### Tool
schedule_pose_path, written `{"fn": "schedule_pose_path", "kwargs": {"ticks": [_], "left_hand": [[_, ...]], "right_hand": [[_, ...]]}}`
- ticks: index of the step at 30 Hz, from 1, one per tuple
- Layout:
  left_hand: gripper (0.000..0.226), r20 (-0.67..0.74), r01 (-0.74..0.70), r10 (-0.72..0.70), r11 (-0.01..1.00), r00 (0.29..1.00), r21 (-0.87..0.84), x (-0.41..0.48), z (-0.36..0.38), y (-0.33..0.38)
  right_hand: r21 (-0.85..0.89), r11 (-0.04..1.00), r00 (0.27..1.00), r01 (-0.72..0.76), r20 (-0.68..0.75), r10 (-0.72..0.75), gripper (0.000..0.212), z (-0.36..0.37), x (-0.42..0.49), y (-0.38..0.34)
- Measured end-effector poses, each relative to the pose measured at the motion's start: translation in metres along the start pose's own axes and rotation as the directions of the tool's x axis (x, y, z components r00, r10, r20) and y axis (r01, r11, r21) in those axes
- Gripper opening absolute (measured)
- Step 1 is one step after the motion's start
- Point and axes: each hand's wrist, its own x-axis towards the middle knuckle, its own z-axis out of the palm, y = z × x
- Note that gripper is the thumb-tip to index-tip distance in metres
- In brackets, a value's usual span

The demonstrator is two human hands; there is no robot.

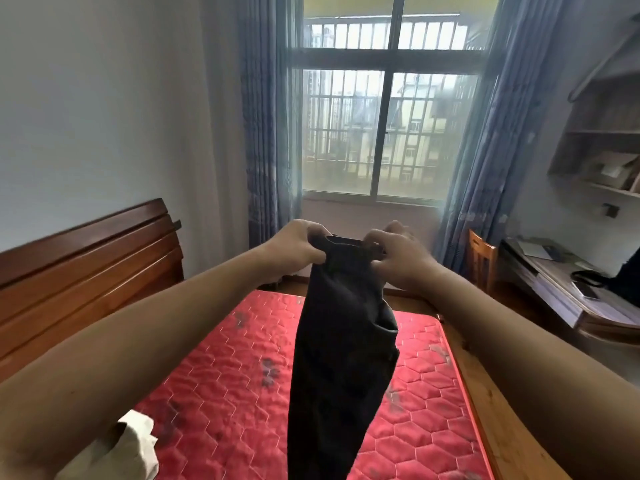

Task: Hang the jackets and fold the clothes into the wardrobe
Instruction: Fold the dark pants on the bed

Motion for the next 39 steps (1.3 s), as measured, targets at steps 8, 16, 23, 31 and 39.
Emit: {"fn": "schedule_pose_path", "kwargs": {"ticks": [8,16,23,31,39], "left_hand": [[0.035,0.021,-0.037,0.036,0.998,0.999,0.050,-0.003,-0.033,-0.008],[0.034,-0.012,-0.084,0.085,0.994,0.996,0.074,-0.004,-0.052,-0.021],[0.028,0.042,-0.010,0.006,0.993,0.999,0.116,-0.009,-0.065,-0.047],[0.029,0.078,0.035,-0.029,0.996,0.997,-0.077,-0.004,-0.059,-0.049],[0.013,0.108,-0.103,0.077,0.957,0.991,0.270,0.015,-0.045,-0.038]], "right_hand": [[-0.189,0.956,0.974,0.226,0.069,-0.216,0.014,0.006,-0.012,0.031],[-0.253,0.886,0.920,0.388,0.155,-0.359,0.025,0.029,-0.022,-0.004],[-0.012,0.981,0.970,0.195,0.153,-0.191,0.017,0.026,-0.004,-0.001],[0.173,0.977,0.991,0.125,-0.058,-0.117,0.012,-0.006,0.014,-0.016],[0.032,0.995,0.989,0.096,0.106,-0.099,0.012,-0.030,0.006,0.006]]}}
